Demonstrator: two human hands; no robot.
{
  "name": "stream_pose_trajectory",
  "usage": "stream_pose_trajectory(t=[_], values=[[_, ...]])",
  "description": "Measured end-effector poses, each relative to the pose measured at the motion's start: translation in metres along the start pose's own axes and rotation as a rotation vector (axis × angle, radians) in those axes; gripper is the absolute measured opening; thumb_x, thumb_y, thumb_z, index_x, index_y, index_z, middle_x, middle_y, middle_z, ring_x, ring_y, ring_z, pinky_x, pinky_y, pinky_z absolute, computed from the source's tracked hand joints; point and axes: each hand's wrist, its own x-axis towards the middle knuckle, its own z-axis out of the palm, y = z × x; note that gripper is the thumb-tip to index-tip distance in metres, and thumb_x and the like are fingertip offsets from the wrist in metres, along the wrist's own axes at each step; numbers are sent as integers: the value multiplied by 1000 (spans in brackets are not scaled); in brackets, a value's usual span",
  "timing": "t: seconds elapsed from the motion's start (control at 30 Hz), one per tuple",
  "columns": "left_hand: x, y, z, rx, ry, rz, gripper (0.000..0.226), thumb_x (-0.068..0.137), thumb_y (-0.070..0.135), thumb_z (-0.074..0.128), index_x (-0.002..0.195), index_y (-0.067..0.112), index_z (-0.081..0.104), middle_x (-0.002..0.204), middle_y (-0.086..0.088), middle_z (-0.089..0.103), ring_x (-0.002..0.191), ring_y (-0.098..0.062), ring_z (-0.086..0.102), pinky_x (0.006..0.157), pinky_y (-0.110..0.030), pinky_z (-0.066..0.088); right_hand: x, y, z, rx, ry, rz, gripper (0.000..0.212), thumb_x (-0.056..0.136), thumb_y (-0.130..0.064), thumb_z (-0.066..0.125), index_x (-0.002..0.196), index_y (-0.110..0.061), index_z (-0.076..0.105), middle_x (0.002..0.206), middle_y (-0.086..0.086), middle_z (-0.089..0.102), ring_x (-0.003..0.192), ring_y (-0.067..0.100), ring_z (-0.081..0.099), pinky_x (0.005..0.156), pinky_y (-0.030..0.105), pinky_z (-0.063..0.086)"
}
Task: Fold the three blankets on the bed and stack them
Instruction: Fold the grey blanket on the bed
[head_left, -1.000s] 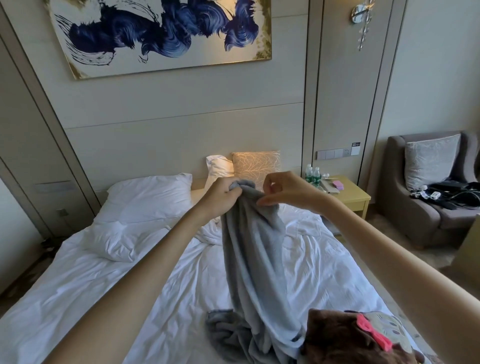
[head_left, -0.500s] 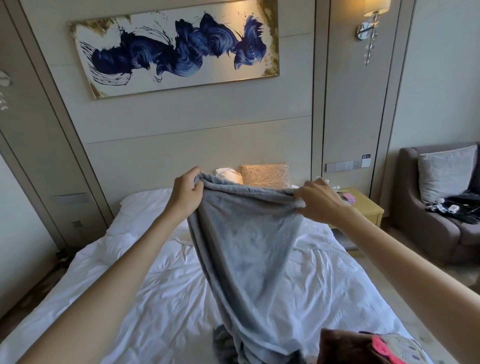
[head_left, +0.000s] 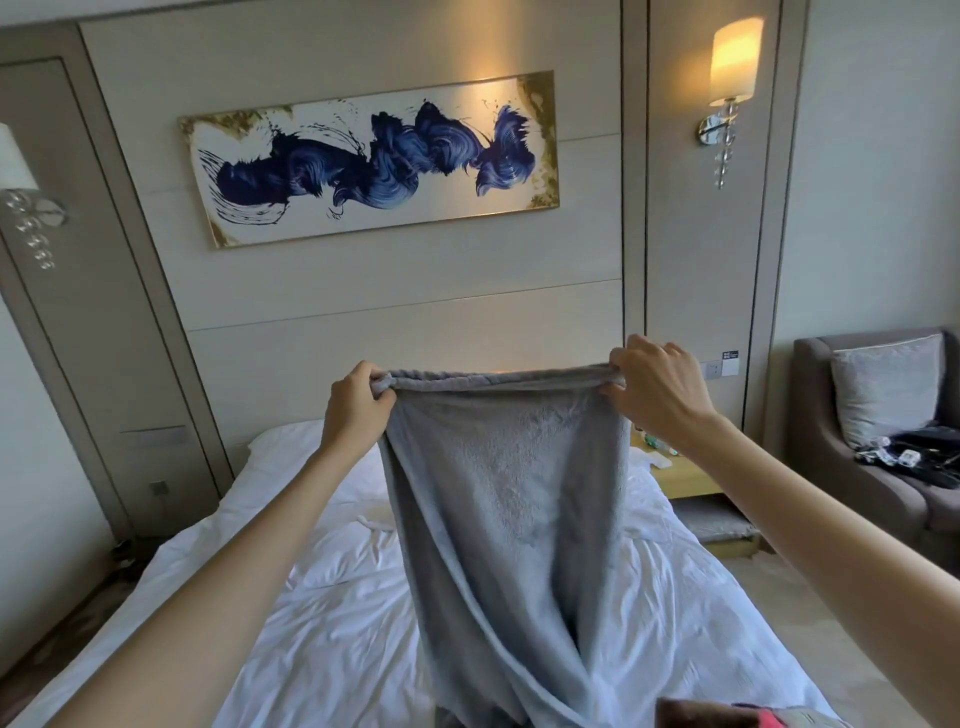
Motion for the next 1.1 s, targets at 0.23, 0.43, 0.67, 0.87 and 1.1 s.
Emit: stream_pose_trajectory(t=[0.23, 0.43, 0.67, 0.87, 1.1], values=[[-22, 34, -23, -240, 65, -192, 13, 90, 10, 61, 92, -1, 66, 86, -9, 61, 80, -23, 53, 57, -27, 34, -28, -9, -50, 379, 72, 306, 9, 76, -21, 68, 81, -17, 61, 78, 6, 65, 69, 30, 58, 58, 33, 47], [-49, 98, -92, -546, 146, -277, 10, 94, 14, 58, 102, 8, 60, 101, -8, 61, 94, -23, 57, 77, -31, 44, -46, -11, -142, 903, 102, 264, 18, 72, -11, 75, 71, -11, 57, 75, 1, 57, 73, 18, 53, 56, 25, 35], [-84, 196, -186, -636, 236, -239, 21, 104, 21, 38, 118, 10, 49, 119, -7, 55, 109, -20, 51, 95, -32, 43, -86, -7, -278, 1613, -172, 46, 27, 78, -3, 69, 64, -19, 52, 65, -10, 62, 63, -1, 60, 56, 15, 43], [-137, 266, -255, -568, 222, -169, 25, 104, 18, 34, 127, 15, 43, 120, -4, 51, 110, -20, 48, 96, -34, 42, -133, 11, -376, 1584, -282, -139, 8, 73, -22, 70, 74, -22, 63, 79, -7, 64, 73, 1, 59, 66, 20, 41], [-191, 304, -310, -389, 192, -114, 29, 106, 31, 32, 126, 13, 43, 118, -6, 53, 105, -21, 52, 90, -37, 46, -167, 35, -442, 1206, -325, -98, 15, 77, -15, 72, 92, -14, 74, 98, 9, 68, 95, 25, 56, 79, 29, 42]])
